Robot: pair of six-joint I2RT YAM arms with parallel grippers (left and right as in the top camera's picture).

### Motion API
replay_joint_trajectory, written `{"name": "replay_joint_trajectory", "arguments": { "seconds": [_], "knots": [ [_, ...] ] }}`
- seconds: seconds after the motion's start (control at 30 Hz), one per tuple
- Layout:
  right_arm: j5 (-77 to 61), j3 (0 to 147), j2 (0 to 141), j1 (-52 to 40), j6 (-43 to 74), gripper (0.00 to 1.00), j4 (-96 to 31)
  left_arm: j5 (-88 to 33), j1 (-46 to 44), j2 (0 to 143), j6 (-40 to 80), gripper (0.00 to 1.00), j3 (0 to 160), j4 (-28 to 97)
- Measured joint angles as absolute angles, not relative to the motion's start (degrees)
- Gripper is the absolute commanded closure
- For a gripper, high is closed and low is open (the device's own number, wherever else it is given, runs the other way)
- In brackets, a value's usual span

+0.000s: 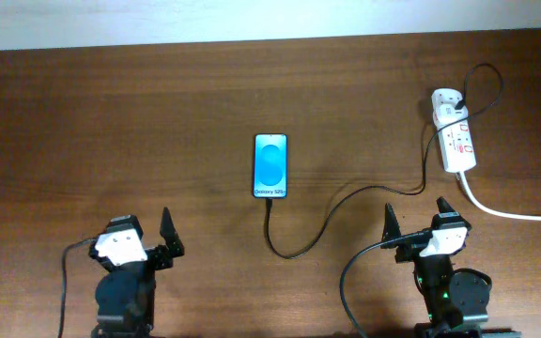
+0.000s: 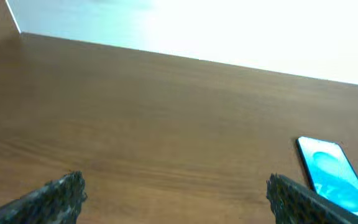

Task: Plug charger to phone and switch on socket

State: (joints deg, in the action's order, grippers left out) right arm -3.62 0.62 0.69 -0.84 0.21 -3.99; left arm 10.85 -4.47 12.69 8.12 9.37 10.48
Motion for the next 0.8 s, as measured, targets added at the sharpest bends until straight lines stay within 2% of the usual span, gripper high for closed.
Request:
{"name": "replay_joint_trajectory", "arguments": {
  "seconds": [0.07,0.23,0.43,0.8],
  "knots": [
    [-3.6,0.6,0.7,-0.8,0.2,0.02,-4.0,9.6,-4.5,9.9,5.9,0.01,6.3,5.2],
    [-3.6,0.6,0.7,-0.8,0.2,0.02,-4.0,8.8,-4.1,5.6,4.1,0.01,2.4,1.5],
    [-3.6,0.6,0.7,-0.8,0.2,0.02,-4.0,8.4,-2.4,1.0,4.3,0.01,1.0,2.4],
    [-3.6,0.6,0.7,-0.8,0.2,0.02,-4.0,7.0,-2.4,0.9,2.0,0.01,1.0,4.1]
  ]
}}
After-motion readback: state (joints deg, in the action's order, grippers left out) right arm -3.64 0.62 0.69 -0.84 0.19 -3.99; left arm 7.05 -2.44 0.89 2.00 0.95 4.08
